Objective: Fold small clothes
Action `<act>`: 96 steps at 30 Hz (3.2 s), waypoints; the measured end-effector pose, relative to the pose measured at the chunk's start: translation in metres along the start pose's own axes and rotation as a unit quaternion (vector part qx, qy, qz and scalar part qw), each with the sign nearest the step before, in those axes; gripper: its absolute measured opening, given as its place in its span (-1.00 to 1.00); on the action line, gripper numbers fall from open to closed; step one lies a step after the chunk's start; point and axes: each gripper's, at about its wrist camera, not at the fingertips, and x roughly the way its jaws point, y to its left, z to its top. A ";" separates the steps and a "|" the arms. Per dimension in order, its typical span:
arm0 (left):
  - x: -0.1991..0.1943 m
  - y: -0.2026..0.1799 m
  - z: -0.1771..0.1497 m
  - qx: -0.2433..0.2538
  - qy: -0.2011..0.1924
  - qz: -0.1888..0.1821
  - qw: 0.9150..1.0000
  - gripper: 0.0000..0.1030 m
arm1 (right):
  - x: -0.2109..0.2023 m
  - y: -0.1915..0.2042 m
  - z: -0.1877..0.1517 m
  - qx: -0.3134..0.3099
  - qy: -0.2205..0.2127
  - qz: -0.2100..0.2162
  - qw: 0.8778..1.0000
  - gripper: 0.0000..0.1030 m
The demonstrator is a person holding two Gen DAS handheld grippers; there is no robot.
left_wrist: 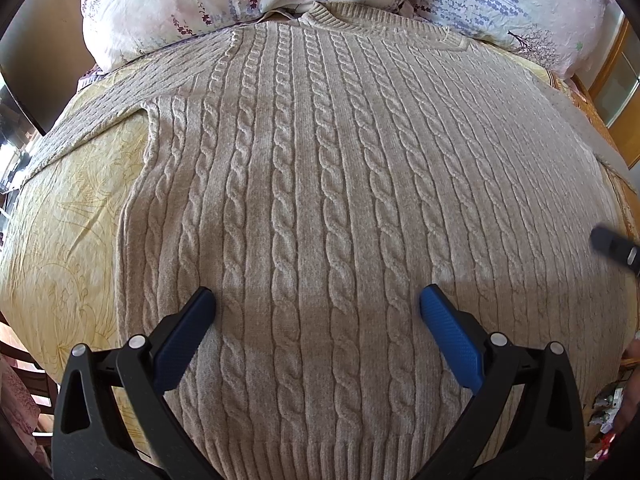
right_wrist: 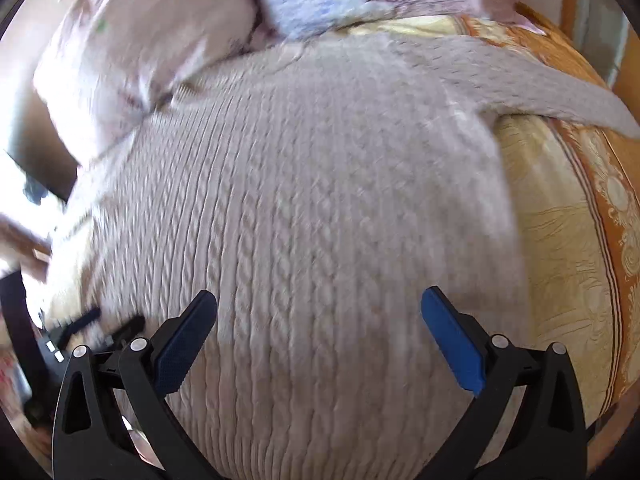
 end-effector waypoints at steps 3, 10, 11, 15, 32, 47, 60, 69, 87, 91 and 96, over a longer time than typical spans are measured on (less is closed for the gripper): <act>0.000 0.001 -0.001 -0.004 -0.002 0.000 1.000 0.97 | -0.025 -0.074 0.034 0.131 -0.067 0.063 0.987 0.97; 0.000 0.000 0.002 -0.034 0.001 0.015 0.999 0.97 | -0.041 -0.251 0.074 0.404 -0.171 0.148 0.886 0.68; 0.000 0.000 0.002 -0.040 -0.001 0.017 0.999 0.97 | -0.038 -0.266 0.076 0.423 -0.174 0.151 0.876 0.57; -0.004 0.001 0.001 -0.085 -0.015 0.027 0.996 0.97 | -0.023 -0.299 0.084 0.458 -0.165 0.146 0.861 0.35; -0.019 0.031 0.026 -0.156 -0.089 -0.035 0.983 0.96 | -0.016 -0.284 0.094 0.429 -0.182 0.021 0.884 -0.43; -0.007 0.062 0.028 -0.168 -0.080 -0.073 0.980 0.96 | -0.025 -0.262 0.128 0.390 -0.246 0.070 0.885 -0.80; -0.007 0.071 0.040 -0.172 -0.098 -0.092 0.976 0.96 | -0.004 -0.119 0.158 0.215 -0.204 0.233 0.926 -0.80; -0.007 0.078 0.042 -0.177 -0.099 -0.103 0.974 0.96 | 0.101 -0.030 0.106 0.105 -0.010 0.181 0.978 -0.79; -0.006 0.094 0.037 -0.187 -0.096 -0.114 0.971 0.96 | 0.064 -0.163 0.128 0.394 -0.138 0.177 0.891 -0.03; -0.010 0.100 0.034 -0.186 -0.101 -0.110 0.971 0.96 | 0.050 -0.170 0.119 0.437 -0.150 0.169 0.871 -0.13; -0.011 0.113 0.030 -0.204 -0.103 -0.101 0.968 0.96 | 0.060 -0.176 0.114 0.448 -0.117 0.132 0.876 -0.09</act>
